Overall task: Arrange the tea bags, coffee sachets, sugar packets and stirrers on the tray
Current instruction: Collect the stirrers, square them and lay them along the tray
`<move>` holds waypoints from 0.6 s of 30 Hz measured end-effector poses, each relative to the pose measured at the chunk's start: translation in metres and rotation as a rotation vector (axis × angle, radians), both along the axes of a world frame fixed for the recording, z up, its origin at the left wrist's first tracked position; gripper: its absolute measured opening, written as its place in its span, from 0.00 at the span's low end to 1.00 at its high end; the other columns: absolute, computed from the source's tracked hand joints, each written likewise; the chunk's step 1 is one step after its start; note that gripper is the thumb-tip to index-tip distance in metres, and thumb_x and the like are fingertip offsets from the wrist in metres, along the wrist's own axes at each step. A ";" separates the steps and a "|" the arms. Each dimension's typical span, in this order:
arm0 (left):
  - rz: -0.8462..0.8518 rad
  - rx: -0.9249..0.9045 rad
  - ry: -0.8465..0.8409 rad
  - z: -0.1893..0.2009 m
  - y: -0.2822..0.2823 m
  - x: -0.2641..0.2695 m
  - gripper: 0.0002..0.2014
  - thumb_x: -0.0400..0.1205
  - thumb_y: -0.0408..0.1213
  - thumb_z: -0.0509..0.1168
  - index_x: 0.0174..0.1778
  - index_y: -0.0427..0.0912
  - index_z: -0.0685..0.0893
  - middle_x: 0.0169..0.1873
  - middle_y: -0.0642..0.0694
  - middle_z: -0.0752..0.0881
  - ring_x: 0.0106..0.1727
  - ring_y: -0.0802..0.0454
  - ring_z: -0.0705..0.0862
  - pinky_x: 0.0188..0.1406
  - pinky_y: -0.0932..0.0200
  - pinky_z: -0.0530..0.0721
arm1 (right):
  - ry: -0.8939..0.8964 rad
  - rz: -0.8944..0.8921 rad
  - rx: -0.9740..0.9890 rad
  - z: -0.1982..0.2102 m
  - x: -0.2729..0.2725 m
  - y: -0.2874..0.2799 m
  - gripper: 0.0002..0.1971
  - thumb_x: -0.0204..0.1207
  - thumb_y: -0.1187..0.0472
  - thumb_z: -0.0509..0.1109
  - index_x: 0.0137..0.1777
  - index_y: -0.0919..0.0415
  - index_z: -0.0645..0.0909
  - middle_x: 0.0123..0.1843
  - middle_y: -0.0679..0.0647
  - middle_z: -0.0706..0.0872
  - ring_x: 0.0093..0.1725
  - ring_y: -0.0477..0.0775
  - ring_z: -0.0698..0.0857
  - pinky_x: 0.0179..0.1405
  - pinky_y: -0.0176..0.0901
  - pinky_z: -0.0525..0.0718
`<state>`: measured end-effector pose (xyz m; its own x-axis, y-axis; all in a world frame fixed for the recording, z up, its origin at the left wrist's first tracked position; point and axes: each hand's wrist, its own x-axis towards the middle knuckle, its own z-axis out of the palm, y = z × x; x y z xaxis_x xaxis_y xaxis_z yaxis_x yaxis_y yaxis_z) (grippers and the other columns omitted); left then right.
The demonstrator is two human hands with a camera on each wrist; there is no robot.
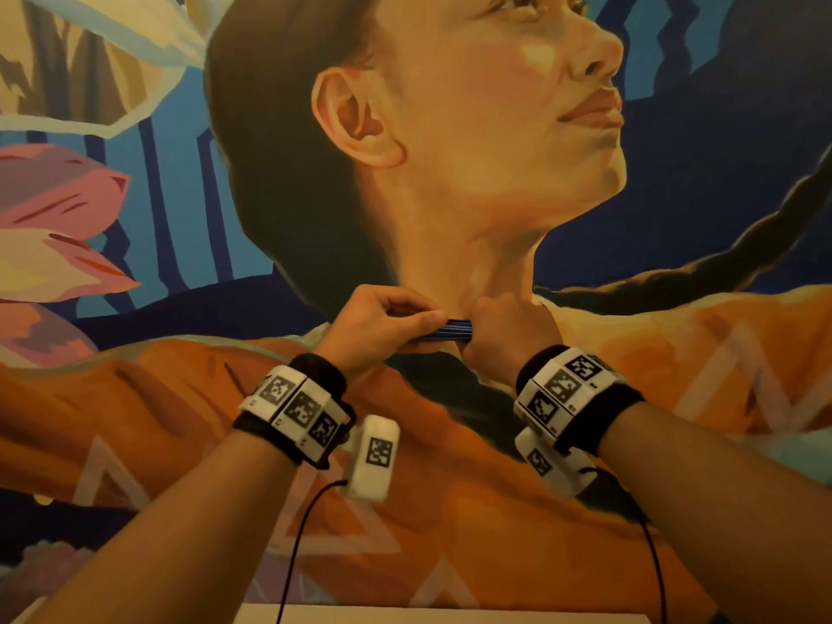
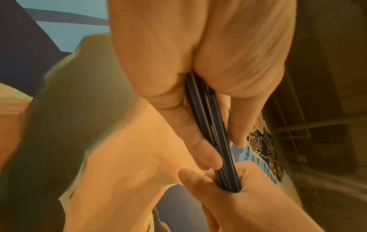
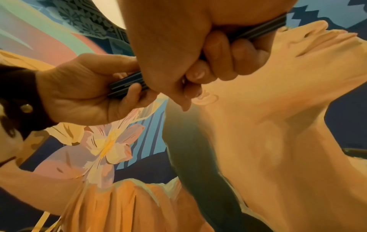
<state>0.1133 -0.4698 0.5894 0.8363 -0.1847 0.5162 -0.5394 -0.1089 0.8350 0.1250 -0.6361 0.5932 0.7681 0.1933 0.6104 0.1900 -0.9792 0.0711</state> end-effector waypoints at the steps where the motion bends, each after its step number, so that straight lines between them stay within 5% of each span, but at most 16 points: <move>1: -0.029 -0.008 0.020 0.000 -0.001 0.000 0.10 0.79 0.24 0.71 0.55 0.24 0.87 0.44 0.36 0.91 0.43 0.51 0.92 0.38 0.65 0.89 | -0.005 0.002 -0.015 0.001 -0.002 0.000 0.10 0.83 0.50 0.62 0.44 0.54 0.75 0.32 0.48 0.71 0.30 0.49 0.70 0.25 0.41 0.60; 8: -0.074 0.011 0.056 -0.001 -0.007 -0.002 0.08 0.78 0.24 0.72 0.52 0.31 0.90 0.42 0.41 0.93 0.44 0.51 0.92 0.42 0.67 0.88 | -0.038 0.043 -0.079 0.004 -0.007 -0.005 0.12 0.83 0.46 0.61 0.44 0.52 0.76 0.39 0.52 0.80 0.35 0.52 0.76 0.34 0.44 0.73; 13: 0.002 0.027 0.014 0.001 0.002 -0.003 0.10 0.78 0.26 0.73 0.53 0.28 0.89 0.44 0.37 0.92 0.41 0.53 0.92 0.40 0.68 0.87 | 0.051 0.276 0.023 0.007 0.001 -0.025 0.14 0.73 0.37 0.72 0.38 0.46 0.81 0.31 0.44 0.80 0.29 0.41 0.75 0.27 0.38 0.67; 16: -0.021 -0.055 0.040 0.003 0.010 -0.004 0.10 0.78 0.24 0.71 0.54 0.27 0.88 0.43 0.38 0.92 0.41 0.54 0.92 0.38 0.70 0.86 | 0.144 0.508 0.269 0.006 0.011 -0.038 0.14 0.68 0.38 0.78 0.43 0.48 0.86 0.36 0.44 0.86 0.36 0.41 0.83 0.36 0.36 0.77; 18: -0.042 -0.089 0.051 0.005 0.011 -0.005 0.10 0.79 0.23 0.70 0.55 0.26 0.87 0.42 0.39 0.92 0.41 0.53 0.92 0.38 0.69 0.86 | 0.165 0.711 0.648 0.002 0.016 -0.035 0.15 0.75 0.44 0.74 0.53 0.54 0.87 0.48 0.47 0.90 0.49 0.44 0.88 0.51 0.40 0.83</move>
